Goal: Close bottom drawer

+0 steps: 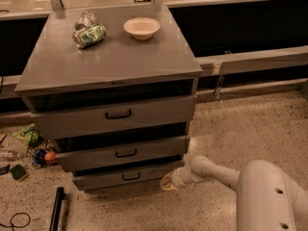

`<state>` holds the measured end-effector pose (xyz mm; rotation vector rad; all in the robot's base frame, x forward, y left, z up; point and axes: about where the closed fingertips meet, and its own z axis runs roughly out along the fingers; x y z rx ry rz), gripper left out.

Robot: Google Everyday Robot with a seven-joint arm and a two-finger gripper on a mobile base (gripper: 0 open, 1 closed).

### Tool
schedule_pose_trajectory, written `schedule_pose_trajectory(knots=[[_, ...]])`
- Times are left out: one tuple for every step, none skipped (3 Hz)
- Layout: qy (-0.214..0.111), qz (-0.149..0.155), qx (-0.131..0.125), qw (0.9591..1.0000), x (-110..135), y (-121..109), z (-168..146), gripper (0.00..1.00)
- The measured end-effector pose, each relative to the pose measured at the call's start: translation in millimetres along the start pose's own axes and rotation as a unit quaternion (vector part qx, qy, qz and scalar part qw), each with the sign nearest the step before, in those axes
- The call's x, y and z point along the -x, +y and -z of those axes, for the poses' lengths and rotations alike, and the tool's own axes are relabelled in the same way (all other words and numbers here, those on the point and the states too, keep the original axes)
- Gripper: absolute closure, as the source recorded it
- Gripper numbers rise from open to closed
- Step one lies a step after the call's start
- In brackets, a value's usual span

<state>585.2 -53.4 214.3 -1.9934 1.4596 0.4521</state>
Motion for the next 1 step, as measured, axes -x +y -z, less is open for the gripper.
schedule_pose_trajectory(knots=[[0.002,0.002,0.002,1.0000,-1.2,2.9,-7.9,0.76]])
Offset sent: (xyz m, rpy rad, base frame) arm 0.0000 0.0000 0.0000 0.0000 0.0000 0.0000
